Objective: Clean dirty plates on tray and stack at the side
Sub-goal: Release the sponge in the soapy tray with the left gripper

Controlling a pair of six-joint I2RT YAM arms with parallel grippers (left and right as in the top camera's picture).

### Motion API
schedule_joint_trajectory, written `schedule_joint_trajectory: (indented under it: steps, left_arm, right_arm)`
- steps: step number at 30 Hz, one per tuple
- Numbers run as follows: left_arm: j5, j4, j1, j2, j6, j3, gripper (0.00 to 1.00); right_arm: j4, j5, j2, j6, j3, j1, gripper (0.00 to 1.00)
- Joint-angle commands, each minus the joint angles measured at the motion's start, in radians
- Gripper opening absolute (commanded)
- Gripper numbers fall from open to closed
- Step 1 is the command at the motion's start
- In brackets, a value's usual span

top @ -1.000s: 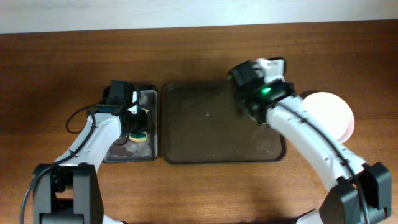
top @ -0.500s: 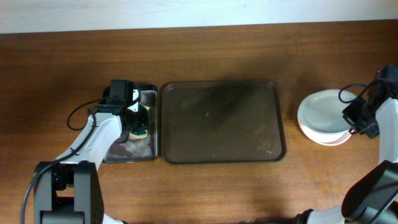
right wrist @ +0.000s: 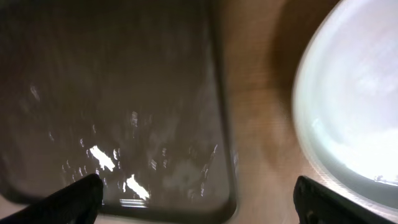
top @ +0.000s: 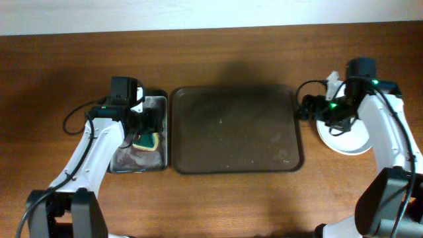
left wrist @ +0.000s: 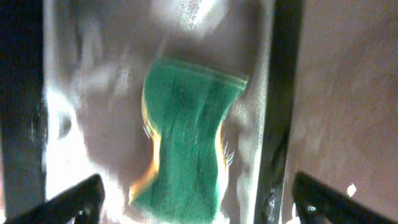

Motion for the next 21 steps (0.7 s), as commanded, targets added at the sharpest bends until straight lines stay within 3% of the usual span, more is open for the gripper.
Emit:
schedule_joint_trajectory:
  steps: [1, 6, 9, 13, 16, 21]
  left_arm:
    - [0.01, -0.126, 0.003, -0.056, -0.13, 0.014, 1.0]
    - [0.013, -0.388, 0.003, -0.168, -0.13, 0.005, 1.0]
    - [0.012, -0.379, 0.002, -0.344, -0.129, -0.073, 1.0]
    - [0.012, -0.259, 0.002, -0.748, -0.114, -0.254, 1.0]
    - [0.008, -0.224, 0.003, -1.009, -0.115, -0.365, 1.0]
    - [0.008, -0.231, 0.002, -1.08, -0.115, -0.382, 1.0]
  right_arm:
    - [-0.054, 0.077, 0.005, -0.032, -0.009, 0.102, 0.99]
    - [-0.194, 0.086, -0.058, -0.029, -0.03, 0.129, 0.99]
    - [-0.116, 0.088, -0.245, -0.021, -0.142, 0.129, 0.99]
    - [0.042, 0.098, -0.643, -0.017, -0.347, 0.128, 0.99]
    - [0.066, 0.099, -0.859, -0.018, -0.404, 0.128, 0.99]
    - [0.053, 0.101, -0.932, -0.018, -0.404, 0.127, 0.99]
